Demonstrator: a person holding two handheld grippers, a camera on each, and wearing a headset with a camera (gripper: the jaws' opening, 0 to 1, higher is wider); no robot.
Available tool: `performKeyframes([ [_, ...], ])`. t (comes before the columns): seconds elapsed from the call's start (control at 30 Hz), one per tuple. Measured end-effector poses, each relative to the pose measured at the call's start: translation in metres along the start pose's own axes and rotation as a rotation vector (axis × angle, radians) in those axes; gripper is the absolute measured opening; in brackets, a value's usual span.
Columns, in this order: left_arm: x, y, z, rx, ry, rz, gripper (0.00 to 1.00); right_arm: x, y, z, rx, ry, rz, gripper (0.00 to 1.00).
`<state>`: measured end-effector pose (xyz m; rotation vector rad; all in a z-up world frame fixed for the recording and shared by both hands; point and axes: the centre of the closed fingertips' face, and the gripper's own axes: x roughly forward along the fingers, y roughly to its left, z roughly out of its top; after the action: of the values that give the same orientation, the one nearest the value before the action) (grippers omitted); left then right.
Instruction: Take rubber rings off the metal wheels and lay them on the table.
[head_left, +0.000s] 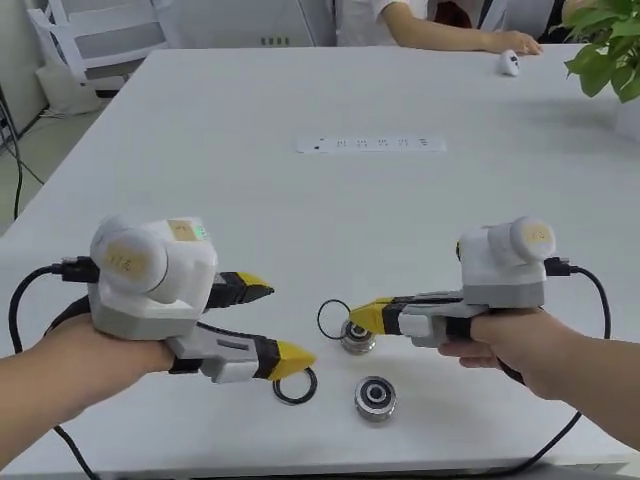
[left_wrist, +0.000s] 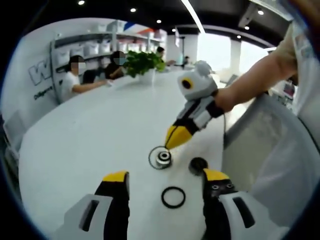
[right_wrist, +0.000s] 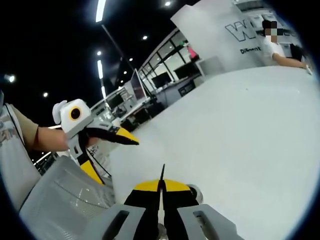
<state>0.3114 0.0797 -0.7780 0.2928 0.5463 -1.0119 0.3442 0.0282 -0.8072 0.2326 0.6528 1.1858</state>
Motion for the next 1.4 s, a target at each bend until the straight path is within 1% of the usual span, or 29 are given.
performKeyframes([
  [0.1,-0.006,0.0,-0.003,0.003,-0.002,0.005,0.62,0.001,0.004,0.001,-0.003,0.003,0.007,0.0],
  [0.17,-0.01,0.001,-0.004,0.0,-0.006,0.008,0.63,0.002,0.01,0.002,-0.003,0.003,0.016,0.0],
  [0.37,-0.022,-0.001,-0.006,-0.004,-0.02,0.018,0.67,0.009,0.022,0.003,-0.009,0.011,0.044,0.0],
  [0.6,-0.034,0.002,-0.007,-0.027,-0.042,0.046,0.68,0.02,0.035,-0.002,-0.01,0.039,0.081,0.0],
  [0.73,-0.038,0.002,-0.009,-0.033,-0.046,0.054,0.69,0.025,0.041,-0.006,-0.009,0.057,0.101,0.0],
  [0.9,-0.041,0.0,-0.01,-0.039,-0.049,0.059,0.7,0.03,0.046,-0.015,-0.008,0.087,0.119,0.0],
  [1.1,-0.043,-0.002,-0.01,-0.024,-0.048,0.063,0.71,0.035,0.049,-0.022,-0.001,0.113,0.132,0.0],
  [1.13,-0.044,-0.002,-0.01,-0.024,-0.048,0.063,0.71,0.036,0.05,-0.026,0.001,0.124,0.135,0.0],
  [1.3,-0.044,-0.003,-0.011,-0.027,-0.047,0.064,0.72,0.039,0.052,-0.033,-0.001,0.147,0.142,0.0],
  [1.4,-0.044,-0.003,-0.013,-0.03,-0.046,0.064,0.72,0.041,0.05,-0.038,0.004,0.168,0.135,0.0],
])
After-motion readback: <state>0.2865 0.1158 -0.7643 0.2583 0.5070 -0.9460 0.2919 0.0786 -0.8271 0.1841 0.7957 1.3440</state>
